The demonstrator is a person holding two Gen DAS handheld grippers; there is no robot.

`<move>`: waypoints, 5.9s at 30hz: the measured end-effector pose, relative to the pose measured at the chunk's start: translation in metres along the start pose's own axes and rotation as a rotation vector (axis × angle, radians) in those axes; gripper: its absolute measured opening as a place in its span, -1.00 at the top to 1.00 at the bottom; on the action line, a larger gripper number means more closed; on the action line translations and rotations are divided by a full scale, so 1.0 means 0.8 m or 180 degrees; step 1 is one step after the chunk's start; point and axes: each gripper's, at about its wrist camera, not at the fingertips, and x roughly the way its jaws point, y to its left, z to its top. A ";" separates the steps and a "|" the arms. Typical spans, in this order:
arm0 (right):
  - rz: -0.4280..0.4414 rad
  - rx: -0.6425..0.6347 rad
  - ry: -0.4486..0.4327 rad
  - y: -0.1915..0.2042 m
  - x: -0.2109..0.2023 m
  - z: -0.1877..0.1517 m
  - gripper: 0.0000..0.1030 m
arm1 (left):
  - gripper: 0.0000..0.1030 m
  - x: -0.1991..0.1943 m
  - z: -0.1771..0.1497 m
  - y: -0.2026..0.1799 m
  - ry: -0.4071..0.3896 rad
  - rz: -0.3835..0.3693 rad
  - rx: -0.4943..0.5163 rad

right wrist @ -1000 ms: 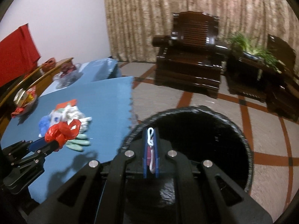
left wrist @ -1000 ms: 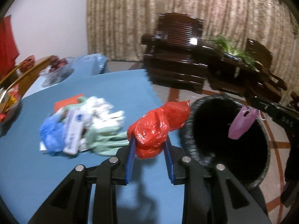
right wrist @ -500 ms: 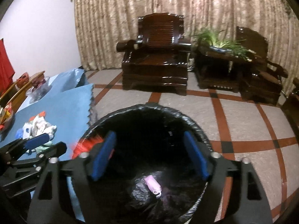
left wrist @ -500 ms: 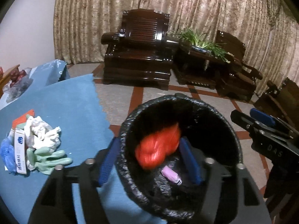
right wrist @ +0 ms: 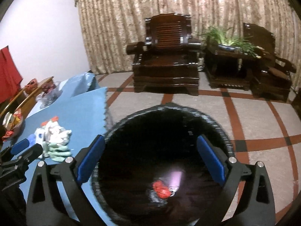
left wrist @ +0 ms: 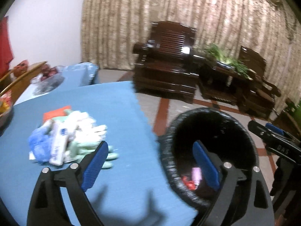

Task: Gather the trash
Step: 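Open both grippers over the bin, dropping the red bag and pink mask, then grasp the blue plastic gloves with the left gripper while the right gripper approaches the white box, then grasp the white alcohol-pad box with the right gripper and lift it, then carry the blue gloves and white box over the bin and open both grippers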

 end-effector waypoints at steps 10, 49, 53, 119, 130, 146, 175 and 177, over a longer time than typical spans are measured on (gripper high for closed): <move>0.0514 -0.0376 0.0101 0.114 0.016 -0.007 -0.85 | -0.75 -0.042 -0.029 0.115 -0.0042 0.0668 -0.0319; 0.0917 -0.0997 0.0434 0.328 0.152 -0.044 -0.85 | 0.60 0.086 -0.075 0.319 0.0366 0.0977 -0.0903; 0.0967 -0.1040 0.0415 0.341 0.148 -0.046 -0.85 | 0.87 0.070 -0.078 0.318 0.0288 0.1011 -0.0866; 0.1577 -0.1041 0.0912 0.447 0.168 -0.065 0.35 | 0.97 -0.012 -0.108 0.357 0.0131 0.1138 -0.0821; 0.1779 -0.1216 0.0709 0.419 0.106 -0.053 0.41 | 0.97 -0.025 -0.092 0.318 0.0077 0.0977 -0.0707; 0.1483 -0.1393 0.1052 0.380 0.110 -0.104 0.37 | 0.97 -0.016 -0.135 0.283 0.0409 0.0859 -0.0633; 0.1345 -0.0993 0.0654 0.281 0.039 -0.039 0.44 | 0.97 -0.047 -0.076 0.202 0.0063 0.0537 -0.0391; 0.1301 -0.0944 0.0600 0.266 0.033 -0.032 0.44 | 0.97 -0.046 -0.068 0.184 0.0035 0.0467 -0.0344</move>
